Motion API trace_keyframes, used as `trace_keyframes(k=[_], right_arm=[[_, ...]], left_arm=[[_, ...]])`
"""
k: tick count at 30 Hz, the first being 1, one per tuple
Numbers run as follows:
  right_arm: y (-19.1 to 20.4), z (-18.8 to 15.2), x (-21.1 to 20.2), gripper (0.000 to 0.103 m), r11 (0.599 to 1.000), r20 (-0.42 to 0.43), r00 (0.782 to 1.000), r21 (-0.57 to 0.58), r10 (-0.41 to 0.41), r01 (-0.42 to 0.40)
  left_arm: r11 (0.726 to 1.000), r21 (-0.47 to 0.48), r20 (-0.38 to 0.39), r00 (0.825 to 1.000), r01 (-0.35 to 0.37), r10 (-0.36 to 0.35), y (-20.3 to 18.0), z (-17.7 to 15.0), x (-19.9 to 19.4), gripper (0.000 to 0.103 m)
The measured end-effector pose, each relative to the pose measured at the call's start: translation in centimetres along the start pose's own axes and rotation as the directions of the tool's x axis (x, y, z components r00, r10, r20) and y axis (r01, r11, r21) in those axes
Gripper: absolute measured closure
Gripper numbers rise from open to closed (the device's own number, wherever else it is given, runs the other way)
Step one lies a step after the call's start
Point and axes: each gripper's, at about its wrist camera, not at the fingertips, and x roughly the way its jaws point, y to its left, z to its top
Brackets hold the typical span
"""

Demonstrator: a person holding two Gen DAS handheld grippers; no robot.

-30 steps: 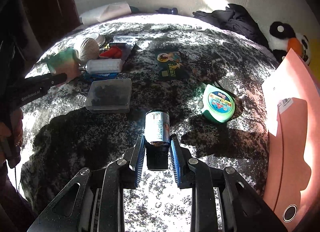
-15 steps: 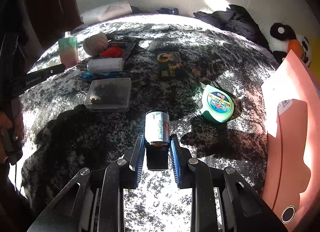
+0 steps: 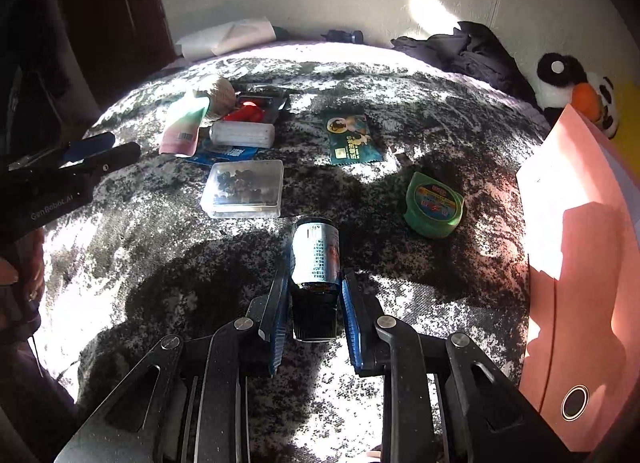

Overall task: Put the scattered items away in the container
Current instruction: 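Grasp the green-pink pouch with the left gripper while the right holds the blue bottle, then carry the pouch and blue bottle into the pink box and open both grippers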

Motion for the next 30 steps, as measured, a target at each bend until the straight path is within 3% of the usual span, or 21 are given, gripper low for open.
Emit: trace_keyframes(k=[4,9,11,12,16,21,30], right_arm=[[0.2,0.4,0.5,0.077,1.0,-0.006,1.0,-0.006,0.009,-0.009],[-0.4,1.0,1.6,0.077,1.0,-0.022,1.0,-0.001,0.002,-0.002],[-0.7,1.0,2.0,0.077,1.0,-0.031,1.0,-0.002,-0.003,0.003],[-0.8,0.9,2.1,0.077,1.0,-0.035,0.999,-0.005,-0.007,0.007],[-0.9,1.0,2.3,0.077,1.0,-0.038,0.999,-0.012,-0.008,0.008],[-0.5,1.3,1.5,0.077,1.0,-0.014,1.0,-0.005,0.009,-0.009],[1.3,0.5,-3.1,0.077,0.999,0.073,0.996,-0.029,0.048,-0.046]], left_arm=[[1.0,-0.012,-0.078,0.997,-0.017,0.016,-0.4,0.6,4.8,0.013],[0.998,-0.048,-0.091,0.995,-0.034,0.029,0.2,2.6,9.1,0.015],[0.993,-0.116,-0.089,0.995,0.025,-0.035,1.4,2.9,9.4,0.043],[0.991,-0.133,-0.086,0.996,0.005,-0.017,1.8,2.9,9.1,0.044],[0.986,-0.167,-0.065,0.998,-0.011,0.0,2.7,1.9,6.7,0.048],[0.972,-0.235,-0.01,1.0,0.02,-0.023,2.8,1.3,1.2,0.048],[0.984,-0.162,0.137,0.989,0.071,-0.049,-0.4,1.5,-11.8,0.048]])
